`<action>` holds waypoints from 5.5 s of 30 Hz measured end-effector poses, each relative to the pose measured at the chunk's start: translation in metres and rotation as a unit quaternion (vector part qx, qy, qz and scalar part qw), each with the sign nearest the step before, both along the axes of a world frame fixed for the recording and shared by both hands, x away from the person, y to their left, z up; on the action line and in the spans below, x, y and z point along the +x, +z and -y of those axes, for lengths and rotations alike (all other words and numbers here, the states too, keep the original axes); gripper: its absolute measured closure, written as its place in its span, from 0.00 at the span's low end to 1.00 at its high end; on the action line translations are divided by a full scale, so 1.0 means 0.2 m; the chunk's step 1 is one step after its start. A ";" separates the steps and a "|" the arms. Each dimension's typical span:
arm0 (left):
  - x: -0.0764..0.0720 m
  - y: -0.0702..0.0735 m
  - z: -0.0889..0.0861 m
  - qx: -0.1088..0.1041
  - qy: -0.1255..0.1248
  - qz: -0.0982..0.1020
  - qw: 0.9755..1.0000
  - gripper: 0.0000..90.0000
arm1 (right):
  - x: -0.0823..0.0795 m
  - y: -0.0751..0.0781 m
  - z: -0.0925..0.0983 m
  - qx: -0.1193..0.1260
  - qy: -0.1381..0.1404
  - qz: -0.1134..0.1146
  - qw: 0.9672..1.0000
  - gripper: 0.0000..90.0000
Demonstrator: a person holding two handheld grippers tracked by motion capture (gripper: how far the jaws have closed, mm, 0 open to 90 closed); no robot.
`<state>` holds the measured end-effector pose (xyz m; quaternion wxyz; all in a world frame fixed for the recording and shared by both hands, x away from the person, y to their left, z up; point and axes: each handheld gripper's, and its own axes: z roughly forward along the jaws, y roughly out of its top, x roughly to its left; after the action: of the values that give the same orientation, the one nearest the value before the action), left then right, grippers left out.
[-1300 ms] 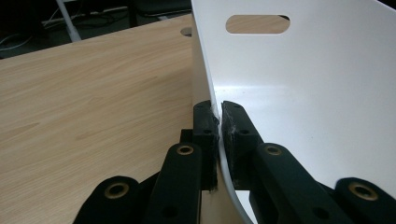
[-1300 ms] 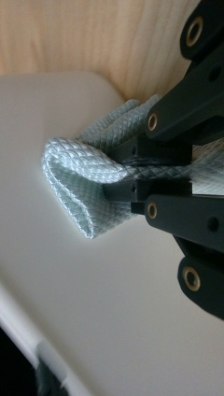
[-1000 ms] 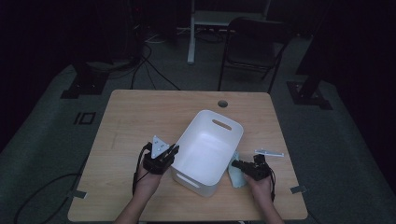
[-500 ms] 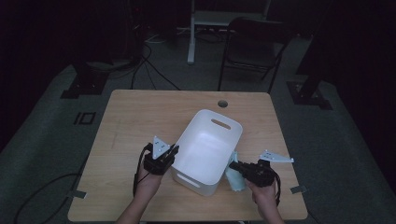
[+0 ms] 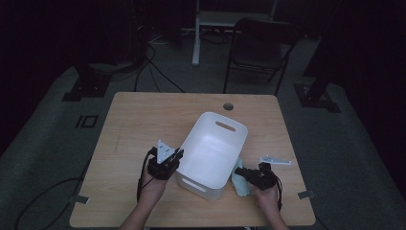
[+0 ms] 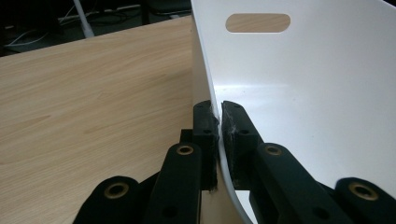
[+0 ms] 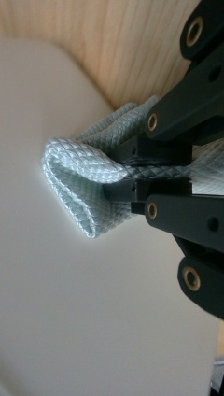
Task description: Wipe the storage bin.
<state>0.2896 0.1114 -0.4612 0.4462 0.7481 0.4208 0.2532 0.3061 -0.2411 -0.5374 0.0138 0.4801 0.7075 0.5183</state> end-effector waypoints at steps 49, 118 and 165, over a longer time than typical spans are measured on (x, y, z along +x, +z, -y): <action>-0.01 -0.01 0.01 -0.001 0.004 0.005 1.000 0.90 | -0.06 -0.06 -0.04 -0.030 0.030 -0.022 0.999 0.94; -0.01 -0.01 0.02 -0.003 -0.005 0.004 1.000 0.89 | 0.02 -0.05 -0.02 -0.015 0.005 -0.009 1.000 0.94; 0.00 -0.01 0.00 -0.008 -0.009 -0.001 1.000 0.70 | -0.01 0.14 0.46 0.016 -0.146 0.045 0.988 0.56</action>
<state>0.2905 0.1104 -0.4635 0.4540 0.7489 0.4161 0.2449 0.3047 -0.3335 -0.5102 0.1135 0.5543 0.6206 0.5429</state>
